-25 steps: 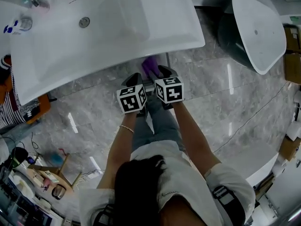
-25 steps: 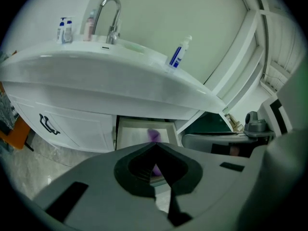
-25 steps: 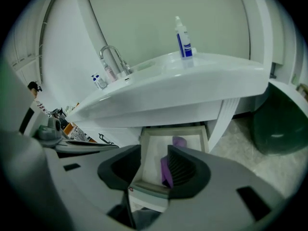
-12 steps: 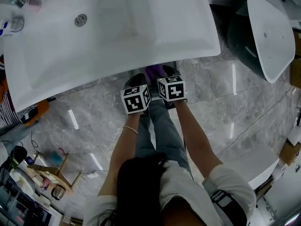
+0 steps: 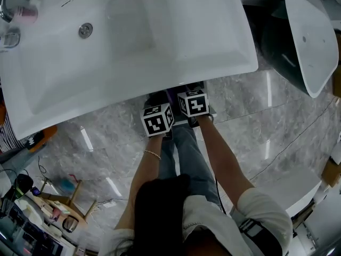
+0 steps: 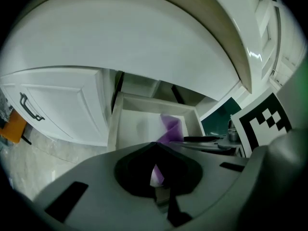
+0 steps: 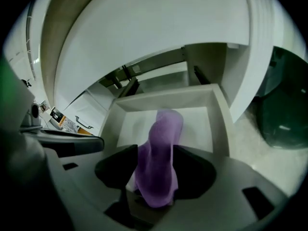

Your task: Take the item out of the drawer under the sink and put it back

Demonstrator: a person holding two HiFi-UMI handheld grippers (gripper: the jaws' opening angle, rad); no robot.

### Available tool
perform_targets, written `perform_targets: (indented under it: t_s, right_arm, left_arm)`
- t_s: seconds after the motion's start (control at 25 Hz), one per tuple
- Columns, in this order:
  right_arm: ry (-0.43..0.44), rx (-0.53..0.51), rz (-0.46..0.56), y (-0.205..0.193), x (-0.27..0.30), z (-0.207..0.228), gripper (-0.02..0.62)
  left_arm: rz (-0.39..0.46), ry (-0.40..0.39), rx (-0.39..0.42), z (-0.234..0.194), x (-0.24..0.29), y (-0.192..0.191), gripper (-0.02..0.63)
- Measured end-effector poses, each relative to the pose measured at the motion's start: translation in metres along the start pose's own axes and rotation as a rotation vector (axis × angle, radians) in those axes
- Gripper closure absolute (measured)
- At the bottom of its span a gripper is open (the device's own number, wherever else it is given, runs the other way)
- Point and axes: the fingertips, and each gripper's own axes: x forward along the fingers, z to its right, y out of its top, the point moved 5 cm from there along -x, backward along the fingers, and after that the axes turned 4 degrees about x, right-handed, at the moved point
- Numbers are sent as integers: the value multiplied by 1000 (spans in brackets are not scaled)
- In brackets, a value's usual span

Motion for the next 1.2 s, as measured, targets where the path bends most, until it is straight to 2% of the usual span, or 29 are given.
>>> perform_targets:
  t_s: [0.48,0.64,0.8,1.2]
  right_arm:
    - [-20,14,-60,-3,31,8,378]
    - [-85,-5,-74,-3,32,16,459]
    - [-93,8,-59,-3,33,15,489]
    - [-62,28,-55,-1,21,13,509]
  left_arm:
    - [-24,9,-35,-5,19,-3,603]
    - [-32,14,-35,-9,20,-5,603]
    - [-45,12,-37,-9,20,-9,603]
    - [-53,-3,-52,-3,12,-10,603]
